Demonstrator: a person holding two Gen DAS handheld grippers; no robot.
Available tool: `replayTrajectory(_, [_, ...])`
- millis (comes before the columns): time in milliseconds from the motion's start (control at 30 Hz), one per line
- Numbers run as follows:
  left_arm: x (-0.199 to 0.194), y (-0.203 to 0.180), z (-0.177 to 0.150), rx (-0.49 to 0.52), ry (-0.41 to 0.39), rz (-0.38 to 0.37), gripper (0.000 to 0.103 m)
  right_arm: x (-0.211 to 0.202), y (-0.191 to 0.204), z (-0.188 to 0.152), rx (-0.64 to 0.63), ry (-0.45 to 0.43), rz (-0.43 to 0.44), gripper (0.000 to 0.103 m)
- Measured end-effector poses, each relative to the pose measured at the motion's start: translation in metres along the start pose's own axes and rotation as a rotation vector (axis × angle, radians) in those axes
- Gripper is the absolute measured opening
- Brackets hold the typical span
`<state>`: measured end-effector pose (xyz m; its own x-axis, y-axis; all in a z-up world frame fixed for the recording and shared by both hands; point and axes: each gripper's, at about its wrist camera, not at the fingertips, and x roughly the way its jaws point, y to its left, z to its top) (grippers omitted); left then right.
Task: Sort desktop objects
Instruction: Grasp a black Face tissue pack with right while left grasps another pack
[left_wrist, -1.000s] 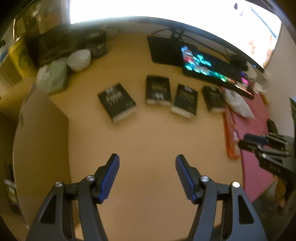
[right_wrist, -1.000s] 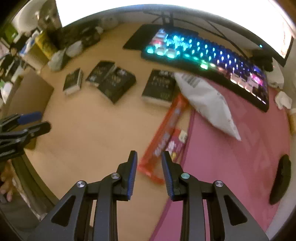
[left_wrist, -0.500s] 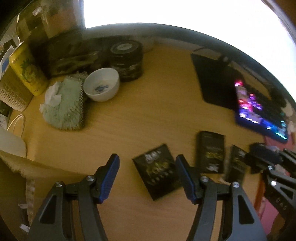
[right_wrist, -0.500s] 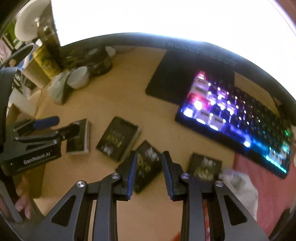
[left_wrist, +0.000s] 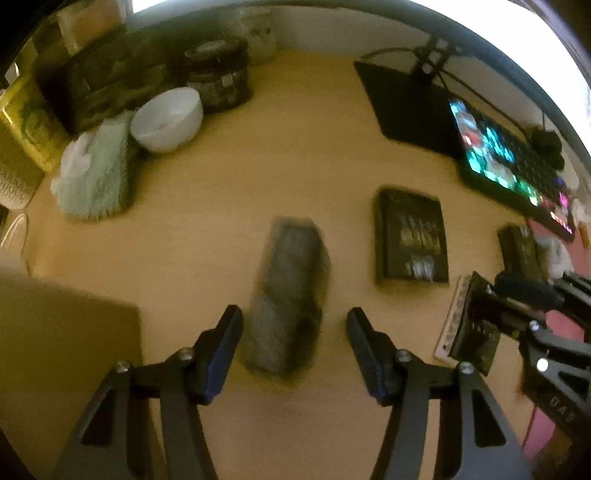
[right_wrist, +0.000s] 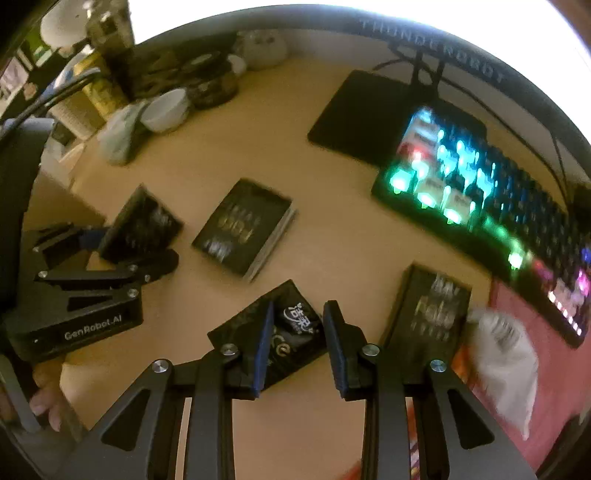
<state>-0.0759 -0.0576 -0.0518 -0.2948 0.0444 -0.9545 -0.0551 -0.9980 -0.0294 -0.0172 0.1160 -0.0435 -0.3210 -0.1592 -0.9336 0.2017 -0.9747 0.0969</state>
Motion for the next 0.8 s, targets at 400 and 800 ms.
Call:
replayTrajectory(400, [-0.044,0.013,0.002,0.003,-0.07,-0.009,0.065,-0.012,0.008,-0.027,-0.007,0.014,0.03,0.03])
replayTrajectory(800, [-0.003,0.022,0.026,-0.066,-0.052,-0.006,0.064,-0.013,0.014,-0.007,0.0,-0.031,0.027,0.03])
